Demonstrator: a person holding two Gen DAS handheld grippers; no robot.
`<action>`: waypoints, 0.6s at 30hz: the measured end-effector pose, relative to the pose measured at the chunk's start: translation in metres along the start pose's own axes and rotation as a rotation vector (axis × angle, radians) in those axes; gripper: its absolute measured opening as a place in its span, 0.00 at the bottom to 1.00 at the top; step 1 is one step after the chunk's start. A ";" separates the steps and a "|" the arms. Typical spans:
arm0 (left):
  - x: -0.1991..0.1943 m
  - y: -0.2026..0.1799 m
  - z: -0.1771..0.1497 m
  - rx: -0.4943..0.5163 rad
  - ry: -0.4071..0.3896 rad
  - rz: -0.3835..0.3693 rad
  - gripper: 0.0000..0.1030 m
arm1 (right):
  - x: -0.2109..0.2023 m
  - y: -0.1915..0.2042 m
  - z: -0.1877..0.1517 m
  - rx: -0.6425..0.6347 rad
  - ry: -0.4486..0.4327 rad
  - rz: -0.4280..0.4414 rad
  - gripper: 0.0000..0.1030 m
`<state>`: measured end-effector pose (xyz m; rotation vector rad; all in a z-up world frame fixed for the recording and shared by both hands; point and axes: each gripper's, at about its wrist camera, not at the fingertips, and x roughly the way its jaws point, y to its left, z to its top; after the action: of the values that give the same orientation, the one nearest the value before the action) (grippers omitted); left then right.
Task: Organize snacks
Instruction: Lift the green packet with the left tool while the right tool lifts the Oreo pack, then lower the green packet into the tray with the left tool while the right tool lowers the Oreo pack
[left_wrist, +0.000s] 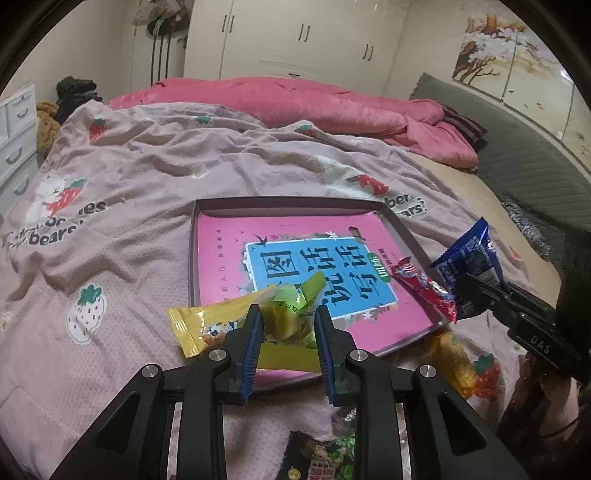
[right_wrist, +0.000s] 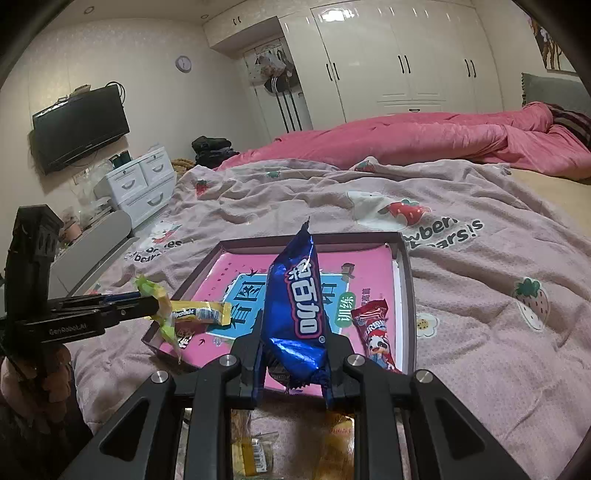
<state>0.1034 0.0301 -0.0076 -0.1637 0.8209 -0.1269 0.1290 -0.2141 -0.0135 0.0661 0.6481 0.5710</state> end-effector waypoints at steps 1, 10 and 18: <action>0.002 0.000 0.000 0.001 0.002 0.002 0.28 | 0.001 0.000 0.001 0.000 0.000 0.000 0.23; 0.018 -0.001 0.000 0.010 0.024 0.017 0.28 | 0.015 -0.007 0.007 0.005 0.002 -0.012 0.23; 0.030 -0.001 0.004 0.003 0.033 0.014 0.28 | 0.030 -0.014 0.004 0.028 0.047 -0.022 0.23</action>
<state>0.1264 0.0247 -0.0267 -0.1536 0.8551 -0.1181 0.1576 -0.2093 -0.0299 0.0717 0.7019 0.5435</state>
